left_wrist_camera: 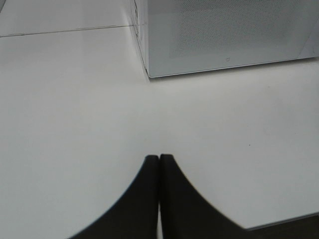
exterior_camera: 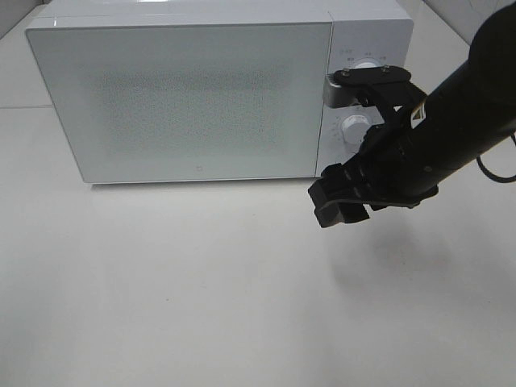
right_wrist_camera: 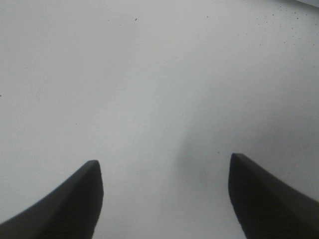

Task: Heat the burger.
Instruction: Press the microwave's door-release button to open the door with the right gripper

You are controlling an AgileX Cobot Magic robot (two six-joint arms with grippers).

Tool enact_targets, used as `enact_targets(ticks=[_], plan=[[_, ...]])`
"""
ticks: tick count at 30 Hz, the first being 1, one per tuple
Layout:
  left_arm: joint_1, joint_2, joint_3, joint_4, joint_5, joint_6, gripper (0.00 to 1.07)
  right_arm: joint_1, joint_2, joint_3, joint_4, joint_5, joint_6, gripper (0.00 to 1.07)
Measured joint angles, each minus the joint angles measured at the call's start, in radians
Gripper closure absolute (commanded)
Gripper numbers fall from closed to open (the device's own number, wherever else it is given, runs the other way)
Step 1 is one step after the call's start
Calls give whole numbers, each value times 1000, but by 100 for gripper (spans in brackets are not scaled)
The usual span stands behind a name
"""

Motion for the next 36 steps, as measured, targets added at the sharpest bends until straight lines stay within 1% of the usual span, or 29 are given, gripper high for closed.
enact_targets(ticks=[1,2,4,6,7,8,9,10,11,12,14,15,17,18,20,22,23,26,28,31,33,35,36], plan=[[0,0,0,0,0,0,106,0,0,0,0,0,0,41],[0,0,0,0,0,0,106,0,0,-28,-11,42,4,41],[0,0,0,0,0,0,106,-6,0,-42,-22,61,9,41],[0,0,0,0,0,0,106,-49,-1,-79,-30,115,44,41],[0,0,0,0,0,0,106,-49,-1,-79,-30,115,44,41],[0,0,0,0,0,0,106,-101,-5,-98,-36,154,60,41],[0,0,0,0,0,0,106,-101,-5,-98,-36,154,60,41],[0,0,0,0,0,0,106,-165,-6,-113,-41,195,64,41],[0,0,0,0,0,0,106,-197,-8,-118,-45,216,65,40],[0,0,0,0,0,0,106,-197,-8,-118,-45,216,65,40],[0,0,0,0,0,0,106,-297,-23,-122,-49,289,81,40],[0,0,0,0,0,0,106,-297,-23,-122,-49,289,81,40],[0,0,0,0,0,0,106,-351,-49,-122,-55,344,98,40],[0,0,0,0,0,0,106,-351,-49,-122,-55,344,98,40],[0,0,0,0,0,0,106,-380,-89,-122,-81,397,131,40],[0,0,0,0,0,0,106,-382,-103,-122,-93,412,143,40],[0,0,0,0,0,0,106,-382,-143,-123,-123,451,171,40],[0,0,0,0,0,0,106,-383,-165,-123,-129,470,189,40],[0,0,0,0,0,0,106,-383,-256,-123,-166,538,235,40],[0,0,0,0,0,0,106,-383,-284,-123,-174,554,238,40],[0,0,0,0,0,0,106,-383,-402,-123,-179,604,242,41],[0,0,0,0,0,0,106,-383,-426,-123,-179,614,243,41],[0,0,0,0,0,0,106,-383,-481,-123,-179,636,244,41]])
